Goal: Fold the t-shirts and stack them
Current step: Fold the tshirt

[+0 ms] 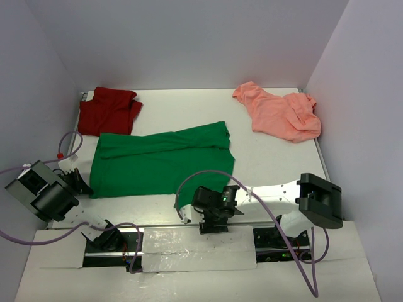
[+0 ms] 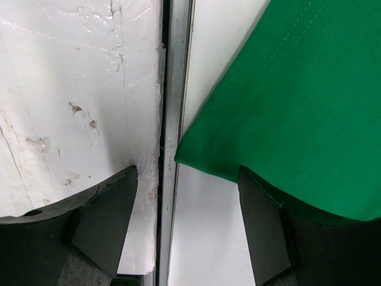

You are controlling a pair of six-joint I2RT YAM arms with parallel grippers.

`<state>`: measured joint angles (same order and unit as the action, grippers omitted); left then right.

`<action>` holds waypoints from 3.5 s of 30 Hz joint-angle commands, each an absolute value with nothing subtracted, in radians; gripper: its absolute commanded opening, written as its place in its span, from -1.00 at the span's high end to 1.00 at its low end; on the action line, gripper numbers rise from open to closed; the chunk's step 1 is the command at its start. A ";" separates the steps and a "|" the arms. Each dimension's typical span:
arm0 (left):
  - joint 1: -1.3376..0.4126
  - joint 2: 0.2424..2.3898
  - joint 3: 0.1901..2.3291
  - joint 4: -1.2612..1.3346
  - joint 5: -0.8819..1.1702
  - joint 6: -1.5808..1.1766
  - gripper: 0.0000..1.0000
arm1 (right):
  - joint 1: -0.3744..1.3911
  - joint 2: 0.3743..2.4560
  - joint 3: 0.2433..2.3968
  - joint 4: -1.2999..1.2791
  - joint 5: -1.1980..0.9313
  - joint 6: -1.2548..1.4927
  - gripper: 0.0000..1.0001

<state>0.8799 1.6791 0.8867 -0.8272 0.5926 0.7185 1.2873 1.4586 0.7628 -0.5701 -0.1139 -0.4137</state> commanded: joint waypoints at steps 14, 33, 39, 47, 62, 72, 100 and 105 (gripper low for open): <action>0.891 1.680 0.857 -0.790 0.555 0.752 1.00 | 1.282 1.526 0.756 -0.324 -0.051 -0.509 -0.39; 0.904 1.710 0.847 -0.778 0.560 0.769 1.00 | 1.206 1.539 0.862 -0.368 -0.041 -0.551 -0.34; 0.905 1.720 0.848 -0.778 0.566 0.772 1.00 | 1.204 1.525 0.862 -0.376 -0.049 -0.542 -0.34; 0.907 1.713 0.859 -0.793 0.563 0.778 0.99 | 1.203 1.534 0.854 -0.394 -0.070 -0.526 -0.31; 0.907 1.694 0.841 -0.790 0.566 0.784 1.00 | 1.204 1.494 0.879 -0.548 -0.135 -0.480 -0.41; 0.905 1.684 0.827 -0.788 0.560 0.788 0.99 | 1.206 1.508 0.916 -0.624 -0.172 -0.468 -0.40; 0.925 1.674 0.828 -0.810 0.560 0.815 1.00 | 1.220 1.609 0.908 -0.640 -0.232 -0.411 -0.32; 0.928 1.664 0.830 -0.810 0.560 0.815 0.99 | 1.220 1.660 0.893 -0.609 -0.193 -0.374 -0.28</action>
<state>0.9161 1.6688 0.8520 -0.8295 0.6361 0.7635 1.2133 1.6165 0.9089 -0.6353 -0.2264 -0.3973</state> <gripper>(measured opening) 0.011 0.642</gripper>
